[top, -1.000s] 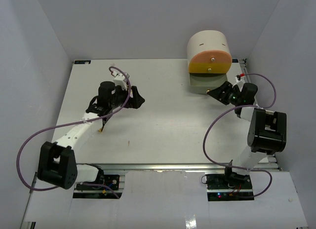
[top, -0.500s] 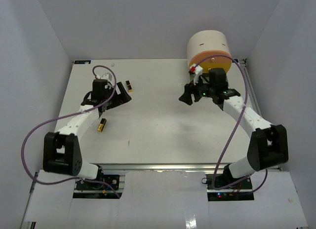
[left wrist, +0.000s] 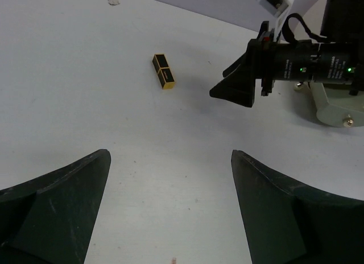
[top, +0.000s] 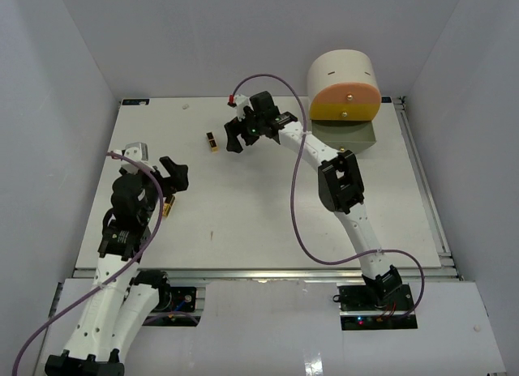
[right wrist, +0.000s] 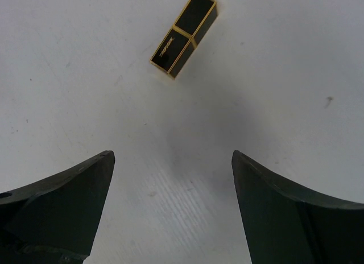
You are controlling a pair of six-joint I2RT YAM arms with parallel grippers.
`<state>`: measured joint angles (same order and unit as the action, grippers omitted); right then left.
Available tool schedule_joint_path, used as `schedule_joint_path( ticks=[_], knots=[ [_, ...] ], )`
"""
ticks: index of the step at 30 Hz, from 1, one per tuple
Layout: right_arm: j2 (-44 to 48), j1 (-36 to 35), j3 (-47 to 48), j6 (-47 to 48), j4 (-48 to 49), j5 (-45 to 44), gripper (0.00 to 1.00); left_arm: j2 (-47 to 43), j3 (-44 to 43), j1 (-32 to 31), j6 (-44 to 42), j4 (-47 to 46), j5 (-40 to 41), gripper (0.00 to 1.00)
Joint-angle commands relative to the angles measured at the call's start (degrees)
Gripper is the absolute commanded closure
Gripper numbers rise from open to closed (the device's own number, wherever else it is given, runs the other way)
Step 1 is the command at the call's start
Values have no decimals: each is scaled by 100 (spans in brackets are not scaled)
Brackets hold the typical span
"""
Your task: Organize the makeup
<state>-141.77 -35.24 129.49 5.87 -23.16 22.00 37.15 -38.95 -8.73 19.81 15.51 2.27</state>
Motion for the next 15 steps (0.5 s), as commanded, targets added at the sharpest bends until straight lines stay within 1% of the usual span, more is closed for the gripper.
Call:
schedule_joint_path(
  ticks=[1, 2, 4, 6, 11, 15],
  knots=[
    [194, -252, -417, -1565, 1529, -376, 10, -86, 142, 12, -179, -74, 204, 2],
    [177, -255, -442, -1589, 1568, -446, 10, -85, 133, 12, -187, -75, 204, 2],
    [-279, -258, 185, -2256, 1774, -706, 9, -2, 142, 3, -200, -111, 192, 2],
    [-364, -300, 239, -2438, 2028, -906, 8, 76, 142, 3, -214, -121, 178, 2],
    [-622, -495, 355, -2218, 2047, -1361, 0, 198, 129, 3, -223, -127, 134, 2],
    [-797, -639, 407, -1869, 2162, -1861, 5, 224, 114, 5, -216, -120, 125, 2]
  ],
)
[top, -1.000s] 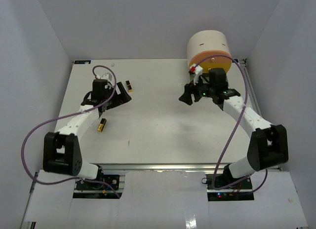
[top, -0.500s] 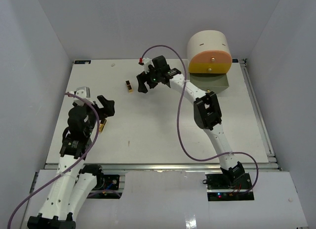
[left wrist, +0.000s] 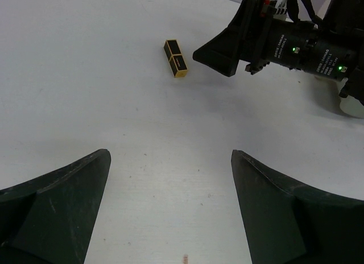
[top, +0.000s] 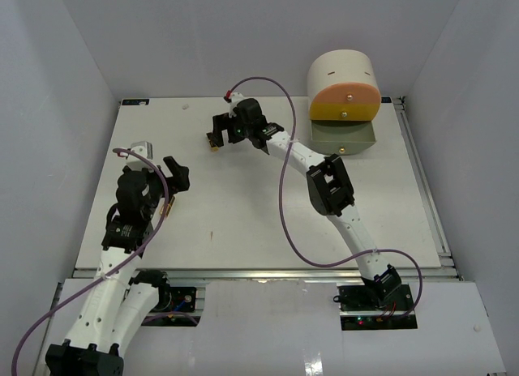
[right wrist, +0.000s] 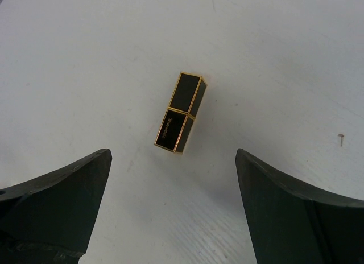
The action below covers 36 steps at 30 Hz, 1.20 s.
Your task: Organize the makeup
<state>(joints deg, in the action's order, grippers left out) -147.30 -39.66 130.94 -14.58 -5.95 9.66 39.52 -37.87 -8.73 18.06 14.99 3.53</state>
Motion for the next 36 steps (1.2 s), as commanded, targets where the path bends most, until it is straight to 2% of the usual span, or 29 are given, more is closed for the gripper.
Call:
schedule_joint_path(
  ticks=[1, 8, 13, 15, 19, 21, 23, 25, 28, 29, 30, 32, 35, 36],
  knots=[
    [-267, -248, 282, 238, 465, -694, 4, -21, 13, 3, -45, -55, 10, 2],
    [-287, -337, 412, 100, 391, -634, 8, 15, 39, 7, -36, -64, -14, 2],
    [414, -164, 183, 456, 156, -473, 9, 426, -63, 12, 67, -102, -302, 2],
    [933, -17, -257, 666, 140, -326, 8, 642, -117, 4, 167, -156, -526, 2],
    [2282, 444, -1812, 1248, 278, 303, 6, 1366, -383, 3, 411, -251, -967, 5],
    [3259, 645, -3083, 1931, 418, 773, 2, 1963, -574, 11, 610, -320, -1330, 10],
    [4337, 885, -4079, 2324, 865, 1057, 9, 2626, -902, 4, 837, -463, -1595, 21],
    [5016, 1277, -5392, 2166, 1224, 1283, 10, 3161, -1347, 12, 1050, -511, -1823, 26],
    [5851, 2184, -6416, 2174, 1516, 3479, 7, 4254, -2147, 12, 1204, -475, -1921, 31],
    [6109, 2341, -6595, 2241, 1465, 4121, 2, 4729, -2519, 12, 1178, -395, -1886, 30],
    [6420, 2473, -6794, 2382, 1418, 4592, 2, 5179, -2821, 10, 1124, -270, -1775, 27],
    [6932, 2705, -7160, 2739, 1247, 4856, 7, 5773, -3426, 3, 975, -16, -1455, 21],
    [7506, 2875, -7180, 3469, 238, 4827, 13, 6715, -4062, 3, 824, 178, -923, 16],
    [7732, 2983, -7324, 3525, 255, 4837, 15, 6922, -4251, -2, 785, 222, -767, 14]
  ],
)
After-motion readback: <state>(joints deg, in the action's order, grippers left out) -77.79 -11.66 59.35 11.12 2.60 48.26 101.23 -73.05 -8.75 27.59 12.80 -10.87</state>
